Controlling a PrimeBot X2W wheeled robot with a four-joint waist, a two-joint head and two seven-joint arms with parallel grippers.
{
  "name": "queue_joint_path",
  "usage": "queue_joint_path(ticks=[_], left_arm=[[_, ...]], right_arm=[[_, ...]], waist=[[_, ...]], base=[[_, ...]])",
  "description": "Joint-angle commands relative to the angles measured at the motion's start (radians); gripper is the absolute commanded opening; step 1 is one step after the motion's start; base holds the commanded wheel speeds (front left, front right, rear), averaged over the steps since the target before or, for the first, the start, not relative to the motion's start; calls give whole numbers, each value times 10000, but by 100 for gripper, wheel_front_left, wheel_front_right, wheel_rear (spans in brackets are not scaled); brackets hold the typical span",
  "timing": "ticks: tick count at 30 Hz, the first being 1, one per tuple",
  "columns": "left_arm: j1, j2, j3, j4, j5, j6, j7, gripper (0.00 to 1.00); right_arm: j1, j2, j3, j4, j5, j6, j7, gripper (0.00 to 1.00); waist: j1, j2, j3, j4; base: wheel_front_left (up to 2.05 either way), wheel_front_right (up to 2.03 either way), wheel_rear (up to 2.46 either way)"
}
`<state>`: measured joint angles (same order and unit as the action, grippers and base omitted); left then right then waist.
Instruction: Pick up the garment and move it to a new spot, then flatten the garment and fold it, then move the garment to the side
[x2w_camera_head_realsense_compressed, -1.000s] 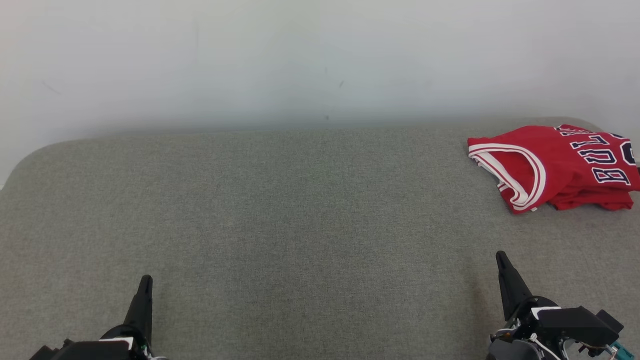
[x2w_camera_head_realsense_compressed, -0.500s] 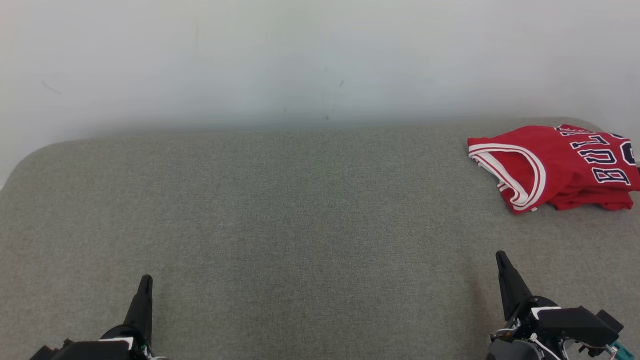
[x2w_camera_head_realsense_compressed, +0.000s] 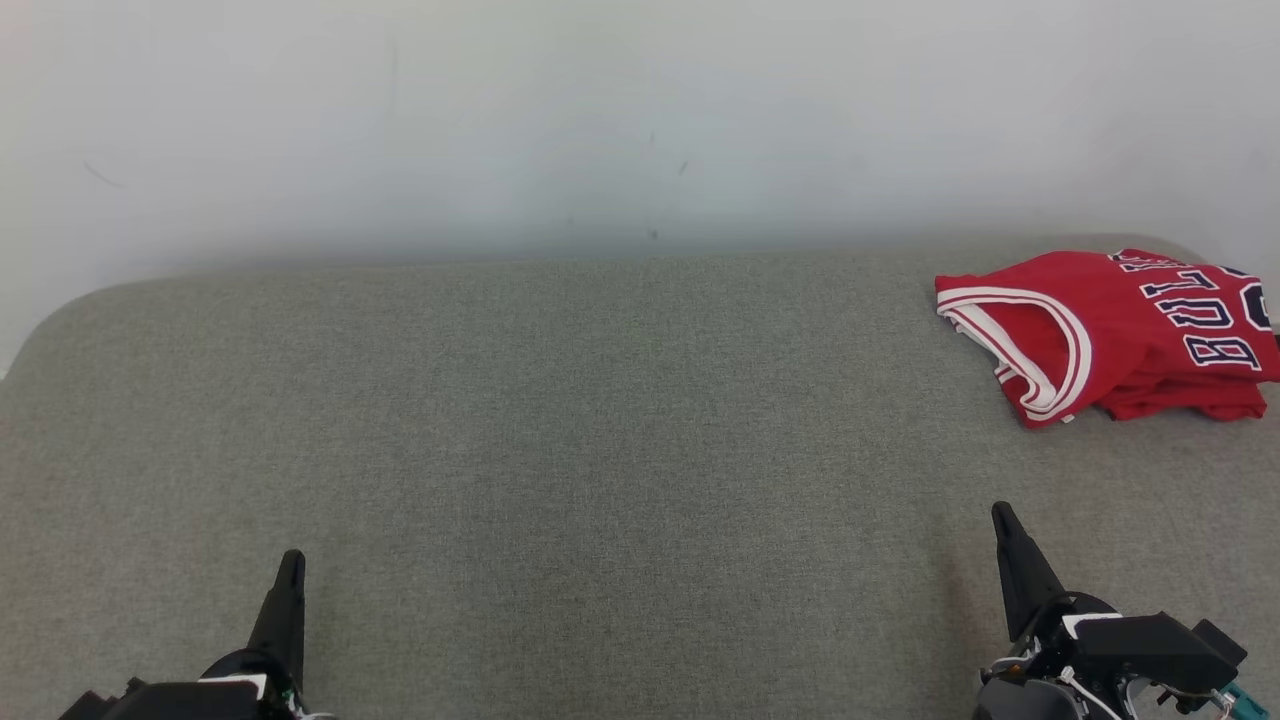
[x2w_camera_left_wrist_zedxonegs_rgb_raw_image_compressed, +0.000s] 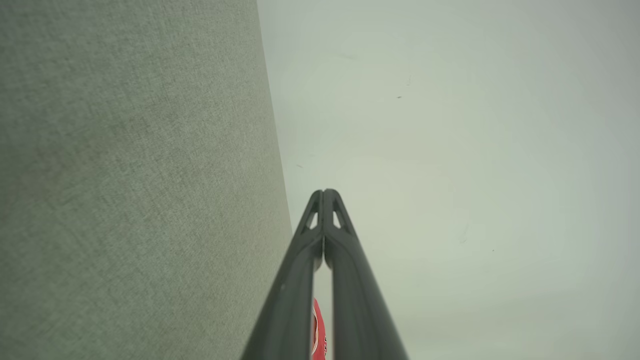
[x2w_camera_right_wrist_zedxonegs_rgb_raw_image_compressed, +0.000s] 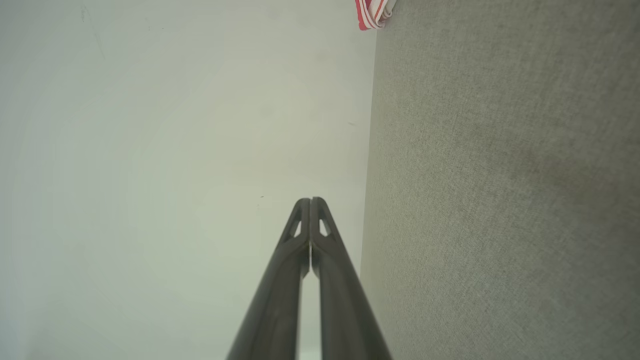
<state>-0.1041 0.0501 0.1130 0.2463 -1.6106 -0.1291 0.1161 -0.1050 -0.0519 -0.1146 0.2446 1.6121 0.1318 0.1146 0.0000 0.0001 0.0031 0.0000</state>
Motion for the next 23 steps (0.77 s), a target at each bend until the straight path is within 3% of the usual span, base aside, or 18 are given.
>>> queue_joint_path(ticks=[1, 23], left_arm=[[-104, -15, 32, -26, -44, -31, -1, 0], [-103, -14, 33, -27, -45, -31, -2, 0]], right_arm=[[-69, 38, -6, -16, 16, -21, 28, 0], [-68, 38, -5, -16, 17, -21, 29, 0]], waist=[[0, -1, 0, 0], [0, -1, 0, 0]], base=[[0, 0, 0], [0, 0, 0]])
